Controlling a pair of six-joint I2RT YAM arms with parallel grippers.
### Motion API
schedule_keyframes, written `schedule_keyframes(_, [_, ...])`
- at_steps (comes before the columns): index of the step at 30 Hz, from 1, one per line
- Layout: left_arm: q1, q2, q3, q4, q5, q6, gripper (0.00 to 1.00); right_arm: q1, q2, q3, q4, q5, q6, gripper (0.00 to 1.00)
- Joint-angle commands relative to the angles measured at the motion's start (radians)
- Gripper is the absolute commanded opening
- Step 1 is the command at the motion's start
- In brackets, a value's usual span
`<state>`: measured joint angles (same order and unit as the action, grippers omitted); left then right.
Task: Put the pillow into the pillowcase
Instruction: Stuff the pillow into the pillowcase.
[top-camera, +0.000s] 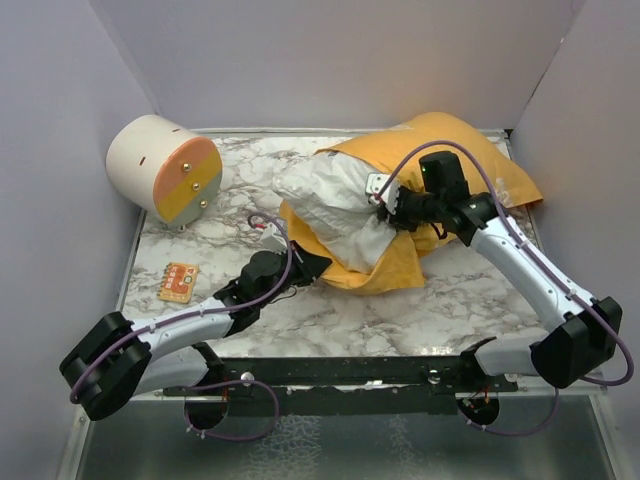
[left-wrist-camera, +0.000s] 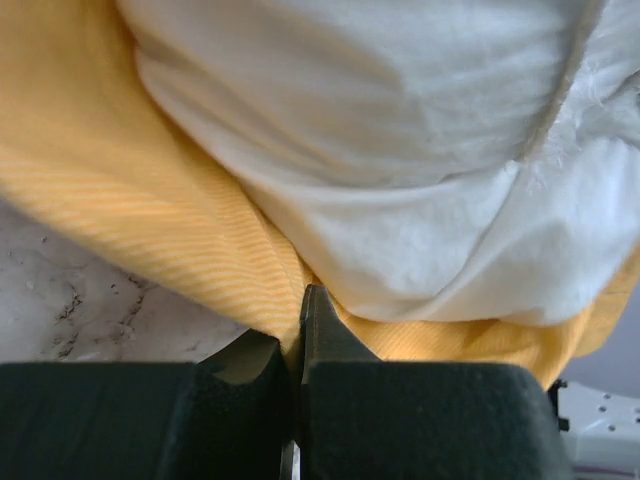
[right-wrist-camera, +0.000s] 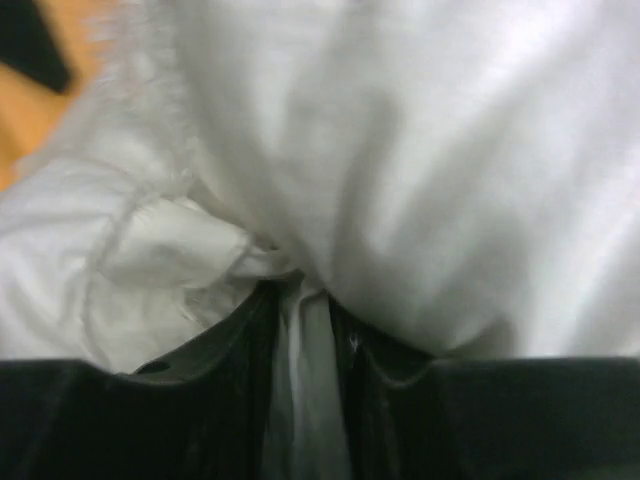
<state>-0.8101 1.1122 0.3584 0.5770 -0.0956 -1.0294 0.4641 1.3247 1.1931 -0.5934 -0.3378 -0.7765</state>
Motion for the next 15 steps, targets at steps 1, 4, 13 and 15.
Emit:
schedule_keyframes(1, [-0.003,0.011,0.088,-0.031,0.138,0.125,0.0,-0.058,0.012,0.19,-0.481,-0.428,-0.198,0.43])
schedule_keyframes(4, [-0.008,0.05,0.135,0.0,0.186,0.148,0.0,-0.044,0.013,0.328,-0.614,-0.628,-0.281,0.64])
schedule_keyframes(13, [-0.015,0.036,0.187,-0.041,0.198,0.196,0.0,0.27,0.056,0.382,-0.521,-0.565,-0.201,0.75])
schedule_keyframes(15, [-0.016,0.027,0.181,-0.042,0.195,0.198,0.0,0.318,0.065,0.331,-0.463,-0.469,-0.17,0.69])
